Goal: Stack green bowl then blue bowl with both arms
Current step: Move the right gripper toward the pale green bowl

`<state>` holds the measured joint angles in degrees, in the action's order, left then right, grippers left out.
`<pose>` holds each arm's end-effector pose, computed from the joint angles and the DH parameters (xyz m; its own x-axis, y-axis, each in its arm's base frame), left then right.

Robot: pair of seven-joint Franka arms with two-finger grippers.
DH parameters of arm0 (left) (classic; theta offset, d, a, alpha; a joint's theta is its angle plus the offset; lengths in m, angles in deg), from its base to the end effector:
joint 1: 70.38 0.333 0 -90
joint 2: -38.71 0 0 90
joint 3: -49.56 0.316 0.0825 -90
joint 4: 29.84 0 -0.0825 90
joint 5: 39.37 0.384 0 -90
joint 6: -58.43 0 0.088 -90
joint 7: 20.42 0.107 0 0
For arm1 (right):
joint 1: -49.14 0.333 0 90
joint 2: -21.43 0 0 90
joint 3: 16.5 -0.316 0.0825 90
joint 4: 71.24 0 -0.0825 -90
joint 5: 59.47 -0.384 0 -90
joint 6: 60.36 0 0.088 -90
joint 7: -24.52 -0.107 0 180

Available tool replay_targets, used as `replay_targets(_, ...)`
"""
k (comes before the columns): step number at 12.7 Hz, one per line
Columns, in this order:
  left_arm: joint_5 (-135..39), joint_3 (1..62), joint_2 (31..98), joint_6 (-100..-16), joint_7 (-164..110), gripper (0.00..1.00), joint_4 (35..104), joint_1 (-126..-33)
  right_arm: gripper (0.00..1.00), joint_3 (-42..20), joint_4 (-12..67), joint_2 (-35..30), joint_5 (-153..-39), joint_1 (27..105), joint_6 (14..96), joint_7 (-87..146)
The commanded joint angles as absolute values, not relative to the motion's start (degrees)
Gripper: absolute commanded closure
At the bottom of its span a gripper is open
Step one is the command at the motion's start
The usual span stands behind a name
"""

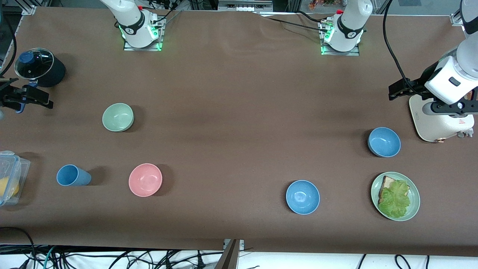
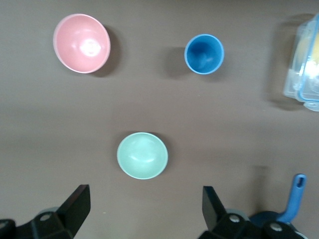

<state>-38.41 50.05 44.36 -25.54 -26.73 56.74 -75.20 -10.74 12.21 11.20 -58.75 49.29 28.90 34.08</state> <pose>0.5703 -0.0415 0.5883 0.9893 0.0371 -0.1408 0.0328 -0.9989 -0.0333 0.6026 -0.0553 0.5741 0.9944 0.0692 -0.0802 0.0708 -0.9973 0.0173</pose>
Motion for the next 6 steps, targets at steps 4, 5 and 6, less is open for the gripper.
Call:
replay_targets(4, -39.8, 50.1, 44.2, -24.2, -26.9, 0.0, 55.8, -75.1, 0.01, -11.3, 12.2, 5.7, -55.7, 48.9, 27.8, 34.0)
replay_targets(5, -39.8, 50.1, 44.2, -24.2, -26.9, 0.0, 55.8, -75.1, 0.01, -11.3, 13.0, 5.6, -55.8, 48.9, 27.7, 33.8)
replay_targets(6, -39.9, 50.1, 44.2, -24.2, -26.9, 0.0, 55.8, -75.1, 0.01, -11.2, 13.7, 5.4, -55.8, 48.9, 28.0, 33.8)
